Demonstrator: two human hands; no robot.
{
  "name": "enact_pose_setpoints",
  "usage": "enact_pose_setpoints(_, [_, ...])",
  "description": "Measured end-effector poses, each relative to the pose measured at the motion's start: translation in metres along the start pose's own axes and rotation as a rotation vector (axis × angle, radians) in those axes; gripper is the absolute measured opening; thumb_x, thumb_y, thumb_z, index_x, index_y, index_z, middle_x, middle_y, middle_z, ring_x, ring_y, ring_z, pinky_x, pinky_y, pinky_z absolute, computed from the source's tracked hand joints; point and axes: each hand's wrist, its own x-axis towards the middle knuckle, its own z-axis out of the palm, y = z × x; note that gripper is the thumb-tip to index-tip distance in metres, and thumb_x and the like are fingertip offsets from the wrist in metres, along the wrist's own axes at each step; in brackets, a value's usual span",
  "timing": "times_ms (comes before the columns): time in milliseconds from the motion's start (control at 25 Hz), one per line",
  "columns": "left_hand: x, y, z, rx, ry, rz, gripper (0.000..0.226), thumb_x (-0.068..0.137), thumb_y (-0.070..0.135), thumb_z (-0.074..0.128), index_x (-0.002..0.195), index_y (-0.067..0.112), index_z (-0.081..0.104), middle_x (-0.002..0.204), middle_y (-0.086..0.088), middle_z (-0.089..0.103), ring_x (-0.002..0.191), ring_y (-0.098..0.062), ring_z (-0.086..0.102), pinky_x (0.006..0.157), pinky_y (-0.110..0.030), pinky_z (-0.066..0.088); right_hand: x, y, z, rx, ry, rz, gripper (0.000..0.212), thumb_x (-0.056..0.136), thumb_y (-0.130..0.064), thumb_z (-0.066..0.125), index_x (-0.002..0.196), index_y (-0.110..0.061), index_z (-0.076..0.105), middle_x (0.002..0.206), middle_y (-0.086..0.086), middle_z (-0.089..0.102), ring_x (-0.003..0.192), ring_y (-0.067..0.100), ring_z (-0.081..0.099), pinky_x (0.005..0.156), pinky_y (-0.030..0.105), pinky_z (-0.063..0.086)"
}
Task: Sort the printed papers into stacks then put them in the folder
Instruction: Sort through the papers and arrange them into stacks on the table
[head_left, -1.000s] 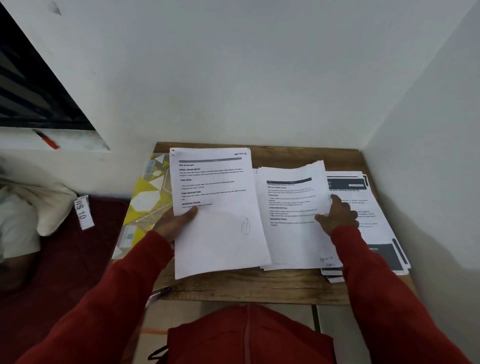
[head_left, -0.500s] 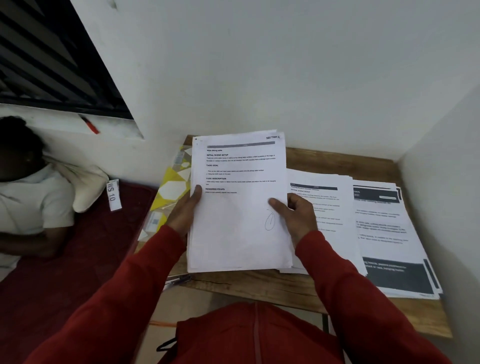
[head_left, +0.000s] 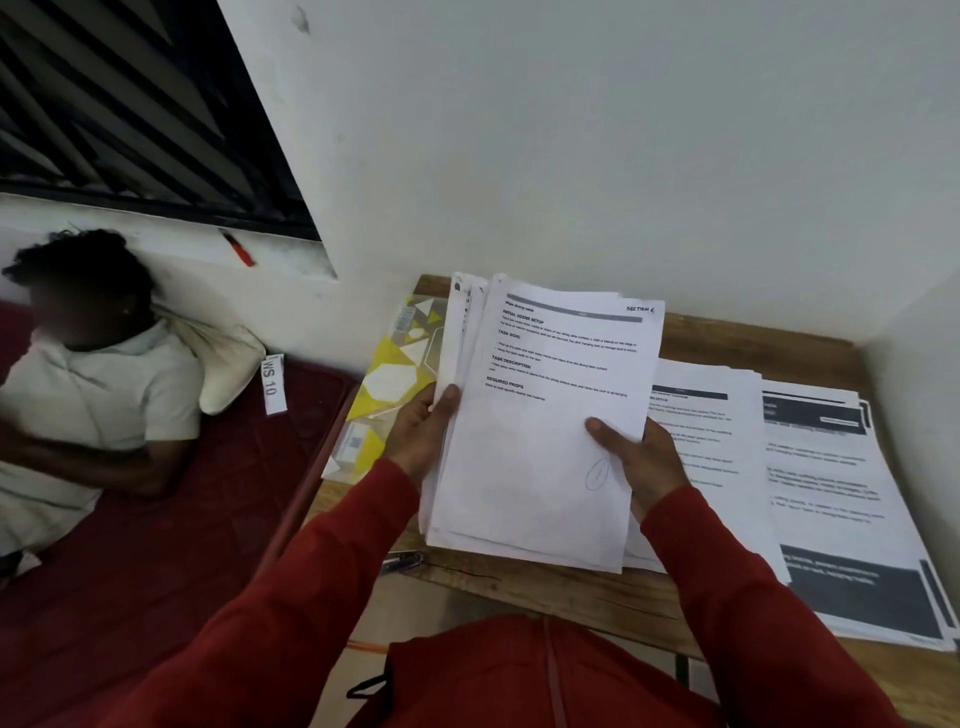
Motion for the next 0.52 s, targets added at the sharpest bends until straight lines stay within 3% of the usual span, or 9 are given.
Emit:
enact_pose_setpoints(120, [0.000, -0.004, 0.003, -0.021, -0.035, -0.015, 0.025, 0.095, 0.018, 0.059, 0.118, 0.009, 0.063, 0.108, -0.012, 0.072, 0.093, -0.027, 0.068, 0.089, -0.046, 0.054, 0.001, 0.004, -0.005, 0.019, -0.012, 0.014, 0.034, 0.082, -0.002, 0.071, 0.116, -0.005, 0.067, 0.110, 0.010, 0.073, 0.104, 0.030, 0.068, 0.095, 0.047, 0.052])
enact_pose_setpoints(280, [0.001, 0.000, 0.003, -0.015, -0.067, 0.022, 0.024, 0.087, 0.014, 0.068, 0.111, 0.015, 0.066, 0.106, -0.009, 0.073, 0.095, -0.028, 0.069, 0.085, -0.044, 0.056, 0.001, 0.004, -0.011, 0.055, -0.012, 0.019, 0.035, 0.082, 0.002, 0.069, 0.117, -0.001, 0.066, 0.109, 0.012, 0.073, 0.103, 0.031, 0.068, 0.092, 0.043, 0.054])
enact_pose_setpoints(440, [0.006, 0.000, 0.007, 0.016, -0.017, 0.068, 0.013, 0.090, 0.020, 0.066, 0.103, 0.020, 0.066, 0.099, -0.006, 0.074, 0.088, -0.024, 0.069, 0.082, -0.042, 0.056, 0.003, 0.005, -0.017, -0.008, 0.070, -0.013, 0.024, 0.082, -0.001, 0.072, 0.104, -0.012, 0.071, 0.099, 0.005, 0.076, 0.096, 0.027, 0.071, 0.086, 0.040, 0.055])
enact_pose_setpoints(520, [0.008, 0.003, 0.009, 0.041, 0.016, 0.094, 0.009, 0.093, 0.019, 0.062, 0.101, 0.019, 0.065, 0.089, 0.000, 0.075, 0.077, -0.016, 0.069, 0.075, -0.035, 0.057, 0.006, 0.002, -0.025, -0.073, 0.160, -0.057, 0.017, 0.082, -0.006, 0.073, 0.094, -0.017, 0.071, 0.094, 0.001, 0.075, 0.090, 0.024, 0.071, 0.086, 0.041, 0.056])
